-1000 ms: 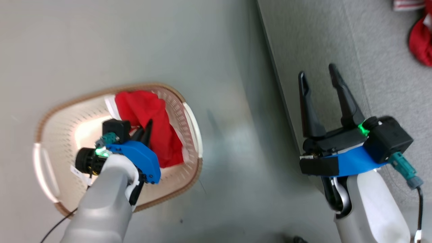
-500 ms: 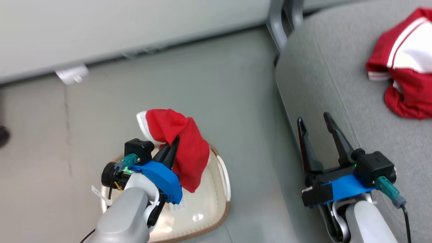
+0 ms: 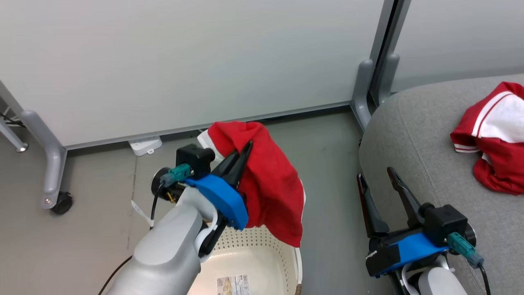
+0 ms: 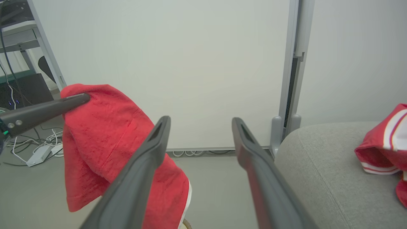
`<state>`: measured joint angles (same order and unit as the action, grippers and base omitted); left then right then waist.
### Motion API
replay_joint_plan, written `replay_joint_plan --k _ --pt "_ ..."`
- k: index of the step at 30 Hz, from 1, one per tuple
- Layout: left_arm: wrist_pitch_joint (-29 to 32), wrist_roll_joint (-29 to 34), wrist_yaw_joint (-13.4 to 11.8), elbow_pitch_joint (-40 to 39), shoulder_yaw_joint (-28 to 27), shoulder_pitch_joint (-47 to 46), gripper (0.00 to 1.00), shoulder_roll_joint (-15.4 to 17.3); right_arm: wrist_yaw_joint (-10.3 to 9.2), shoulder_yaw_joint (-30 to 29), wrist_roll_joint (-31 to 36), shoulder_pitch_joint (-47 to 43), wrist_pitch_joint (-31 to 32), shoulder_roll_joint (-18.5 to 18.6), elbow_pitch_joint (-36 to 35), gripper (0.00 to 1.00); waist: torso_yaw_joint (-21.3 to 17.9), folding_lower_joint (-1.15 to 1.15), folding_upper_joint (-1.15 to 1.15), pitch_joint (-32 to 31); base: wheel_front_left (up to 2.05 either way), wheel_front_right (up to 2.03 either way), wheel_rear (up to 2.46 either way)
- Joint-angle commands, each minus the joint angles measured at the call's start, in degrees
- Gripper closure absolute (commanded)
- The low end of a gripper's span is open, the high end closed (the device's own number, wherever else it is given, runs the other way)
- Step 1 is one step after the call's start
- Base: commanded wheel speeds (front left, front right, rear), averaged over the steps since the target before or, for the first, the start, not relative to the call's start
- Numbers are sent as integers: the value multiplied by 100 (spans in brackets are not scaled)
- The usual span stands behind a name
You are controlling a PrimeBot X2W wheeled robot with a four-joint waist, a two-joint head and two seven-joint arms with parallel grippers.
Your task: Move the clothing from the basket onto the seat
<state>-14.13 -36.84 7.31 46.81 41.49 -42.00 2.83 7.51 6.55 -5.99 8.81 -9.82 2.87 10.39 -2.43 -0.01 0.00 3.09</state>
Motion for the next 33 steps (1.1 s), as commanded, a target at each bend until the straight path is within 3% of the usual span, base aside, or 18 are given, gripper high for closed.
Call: replay_joint_plan --k 1,7,23,33 --pt "31 -92 15 -58 44 -139 100 13 -4 11 -36 -98 19 2 -3 0 75 1 0 -105 0 0 0" --pt "161 -354 -172 -227 336 -478 100 12 -4 68 11 -210 112 2 6 0 117 1 0 -249 0 0 0" --pt "93 -902 -325 -353 904 -558 100 14 -4 683 -29 -86 305 3 79 0 15 1 0 -236 0 0 0" --pt "108 -1164 -375 -539 1384 -618 100 14 -4 1316 -224 612 223 2 1000 0 33 1 0 -252 0 0 0"
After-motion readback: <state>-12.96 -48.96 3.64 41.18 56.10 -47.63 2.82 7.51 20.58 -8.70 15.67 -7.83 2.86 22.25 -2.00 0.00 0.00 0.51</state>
